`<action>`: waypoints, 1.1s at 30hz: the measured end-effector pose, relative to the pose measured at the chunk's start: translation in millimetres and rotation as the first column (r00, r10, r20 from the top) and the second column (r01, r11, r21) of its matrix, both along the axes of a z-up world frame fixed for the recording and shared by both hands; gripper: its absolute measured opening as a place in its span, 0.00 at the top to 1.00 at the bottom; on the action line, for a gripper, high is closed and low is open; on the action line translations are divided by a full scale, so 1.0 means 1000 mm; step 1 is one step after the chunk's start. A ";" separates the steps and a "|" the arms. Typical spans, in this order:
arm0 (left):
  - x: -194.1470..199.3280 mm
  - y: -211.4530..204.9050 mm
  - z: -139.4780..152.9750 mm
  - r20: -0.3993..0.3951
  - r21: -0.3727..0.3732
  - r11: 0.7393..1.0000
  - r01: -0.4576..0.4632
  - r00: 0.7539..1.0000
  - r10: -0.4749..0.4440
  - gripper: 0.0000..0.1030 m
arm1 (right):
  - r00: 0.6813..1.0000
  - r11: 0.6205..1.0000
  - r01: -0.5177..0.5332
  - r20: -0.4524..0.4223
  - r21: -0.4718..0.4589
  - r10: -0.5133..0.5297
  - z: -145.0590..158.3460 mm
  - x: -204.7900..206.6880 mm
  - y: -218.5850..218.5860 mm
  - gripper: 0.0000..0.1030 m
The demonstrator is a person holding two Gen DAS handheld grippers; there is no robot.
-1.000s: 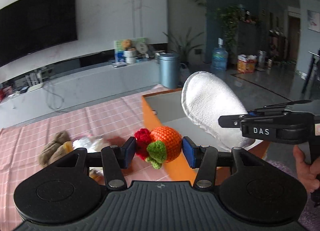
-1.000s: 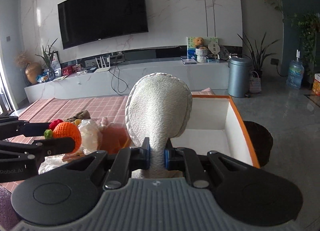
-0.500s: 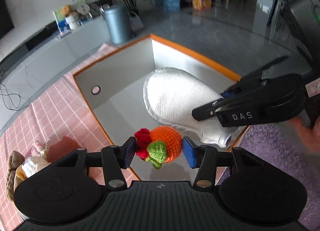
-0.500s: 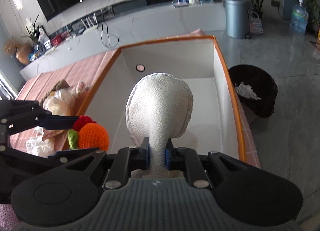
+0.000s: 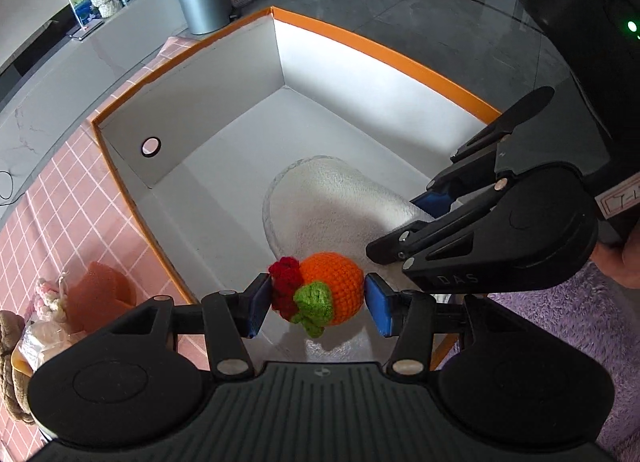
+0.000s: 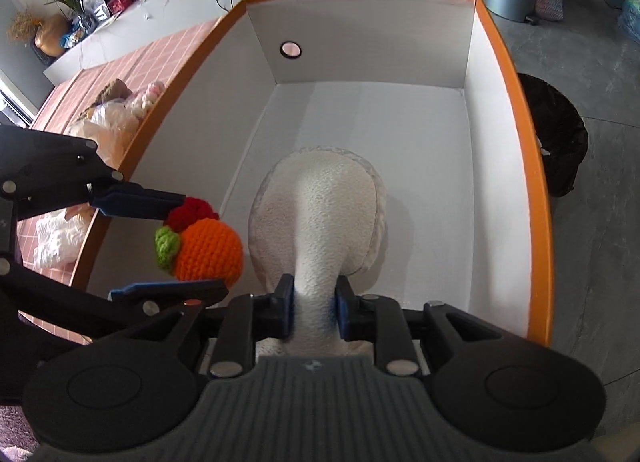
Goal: Organize soft objects
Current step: 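Carry the mitt and fruit into the orange box and release both, then move both open tools back from the box toward the pile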
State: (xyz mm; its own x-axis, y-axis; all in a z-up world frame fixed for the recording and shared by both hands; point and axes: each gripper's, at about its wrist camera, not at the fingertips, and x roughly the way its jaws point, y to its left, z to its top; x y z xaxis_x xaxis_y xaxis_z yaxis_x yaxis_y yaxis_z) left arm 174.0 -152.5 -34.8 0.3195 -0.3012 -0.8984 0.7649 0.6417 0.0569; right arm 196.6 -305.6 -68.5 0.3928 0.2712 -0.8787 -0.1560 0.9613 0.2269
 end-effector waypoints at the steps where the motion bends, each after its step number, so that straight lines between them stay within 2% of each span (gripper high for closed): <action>1: 0.000 0.001 -0.001 -0.001 0.002 1.000 0.001 1.000 -0.001 0.42 | 1.000 1.000 0.000 -0.006 -0.003 0.000 -0.001 0.001 0.000 0.77; 6: 0.000 -0.007 -0.002 0.015 0.018 1.000 0.015 1.000 -0.015 0.38 | 1.000 1.000 0.005 -0.024 -0.011 -0.005 -0.004 0.003 0.000 0.64; 11: 0.000 -0.009 -0.001 0.022 0.009 1.000 0.009 1.000 -0.009 0.36 | 1.000 1.000 0.003 -0.023 -0.023 -0.003 -0.004 0.000 0.001 0.61; 16: -0.007 -0.007 0.005 0.042 -0.003 1.000 0.011 0.999 -0.011 0.29 | 1.000 0.999 0.000 0.000 -0.042 0.000 0.002 -0.003 0.000 0.55; 20: -0.011 -0.002 0.013 0.063 -0.035 0.999 -0.003 0.998 0.005 0.29 | 1.000 0.998 0.007 0.023 -0.055 -0.006 0.010 -0.007 -0.002 0.54; 29: -0.028 0.014 0.040 0.131 -0.119 0.993 -0.025 0.991 0.041 0.29 | 0.992 0.997 0.039 0.123 -0.072 -0.030 0.038 -0.020 -0.006 0.49; 33: -0.035 0.025 0.047 0.163 -0.160 0.986 -0.044 0.984 0.071 0.29 | 0.979 0.993 0.068 0.198 -0.093 -0.048 0.052 -0.031 -0.006 0.38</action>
